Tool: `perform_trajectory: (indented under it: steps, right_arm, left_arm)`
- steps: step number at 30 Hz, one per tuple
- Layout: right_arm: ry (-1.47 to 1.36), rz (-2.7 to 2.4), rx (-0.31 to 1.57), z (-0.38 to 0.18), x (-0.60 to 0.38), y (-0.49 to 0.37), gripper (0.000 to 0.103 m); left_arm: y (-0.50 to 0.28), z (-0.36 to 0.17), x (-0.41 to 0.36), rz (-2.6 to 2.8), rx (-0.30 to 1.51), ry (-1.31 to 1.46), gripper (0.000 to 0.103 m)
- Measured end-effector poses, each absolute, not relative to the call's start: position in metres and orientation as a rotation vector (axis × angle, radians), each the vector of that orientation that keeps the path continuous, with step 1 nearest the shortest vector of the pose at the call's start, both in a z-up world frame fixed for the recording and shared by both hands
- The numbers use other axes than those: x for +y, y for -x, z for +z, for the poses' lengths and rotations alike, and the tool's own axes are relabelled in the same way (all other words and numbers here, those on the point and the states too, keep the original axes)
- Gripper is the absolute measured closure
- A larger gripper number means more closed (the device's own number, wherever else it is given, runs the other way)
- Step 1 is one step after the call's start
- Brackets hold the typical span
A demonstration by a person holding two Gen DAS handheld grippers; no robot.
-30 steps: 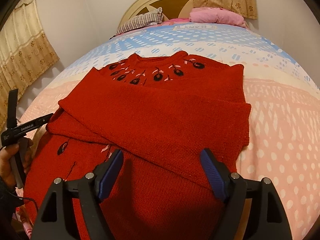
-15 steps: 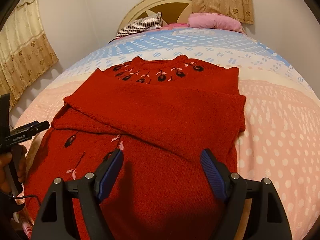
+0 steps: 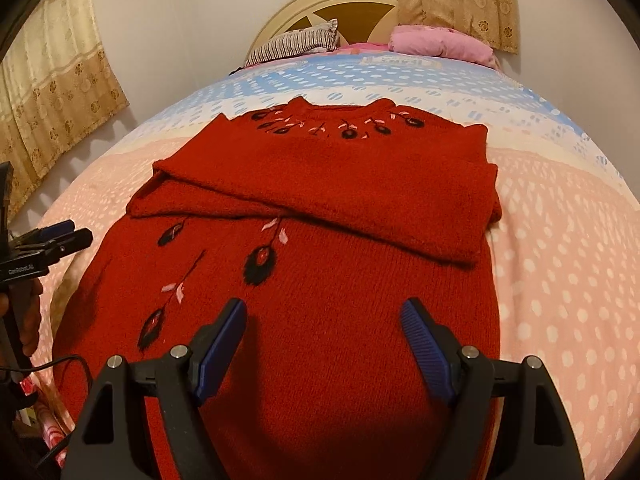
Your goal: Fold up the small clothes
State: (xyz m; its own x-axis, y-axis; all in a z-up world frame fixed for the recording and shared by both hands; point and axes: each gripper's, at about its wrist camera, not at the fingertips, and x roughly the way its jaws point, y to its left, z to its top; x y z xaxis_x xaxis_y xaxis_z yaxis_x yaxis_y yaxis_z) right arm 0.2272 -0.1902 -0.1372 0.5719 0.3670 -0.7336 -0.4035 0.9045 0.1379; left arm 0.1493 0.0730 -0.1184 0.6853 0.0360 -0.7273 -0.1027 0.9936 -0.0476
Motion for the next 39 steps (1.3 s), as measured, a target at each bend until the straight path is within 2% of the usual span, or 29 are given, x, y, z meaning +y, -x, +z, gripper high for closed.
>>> perform_trajectory:
  steps: [12,14,16,19,22,26,29,30,31,36,39]
  right_arm:
    - [0.068,0.465,0.867,-0.136,-0.198,-0.188,0.023]
    - [0.069,0.467,0.870,-0.135,-0.200,-0.181,0.023]
    - [0.069,0.468,0.872,-0.136,-0.202,-0.175,0.023]
    - [0.078,0.468,0.865,-0.137,-0.204,-0.166,0.023]
    - [0.096,0.461,0.855,-0.138,-0.206,-0.157,0.023]
    - [0.089,0.462,0.840,-0.140,-0.211,-0.151,0.023]
    - [0.076,0.463,0.831,-0.140,-0.213,-0.149,0.023]
    - [0.074,0.462,0.830,-0.140,-0.214,-0.149,0.023]
    - [0.072,0.461,0.827,-0.140,-0.214,-0.148,0.023]
    - [0.058,0.465,0.829,-0.139,-0.216,-0.147,0.023]
    - [0.039,0.466,0.838,-0.137,-0.221,-0.147,0.023]
  left_arm:
    - [-0.086,-0.120,0.066,-0.016,0.850,0.093,0.000]
    - [-0.075,-0.121,0.067,-0.041,0.861,0.120,0.003]
    - [-0.067,-0.124,0.066,-0.071,0.877,0.154,0.017]
    - [-0.056,-0.130,0.063,-0.108,0.921,0.193,0.030]
    - [-0.044,-0.136,0.064,-0.142,0.963,0.258,0.039]
    - [-0.037,-0.146,0.066,-0.145,1.014,0.313,0.044]
    - [-0.037,-0.153,0.068,-0.159,1.041,0.357,0.057]
    - [-0.037,-0.156,0.068,-0.164,1.045,0.364,0.066]
    - [-0.038,-0.158,0.068,-0.167,1.050,0.368,0.069]
    - [-0.038,-0.165,0.073,-0.134,1.073,0.399,0.068]
    - [-0.037,-0.162,0.076,-0.103,1.066,0.380,0.051]
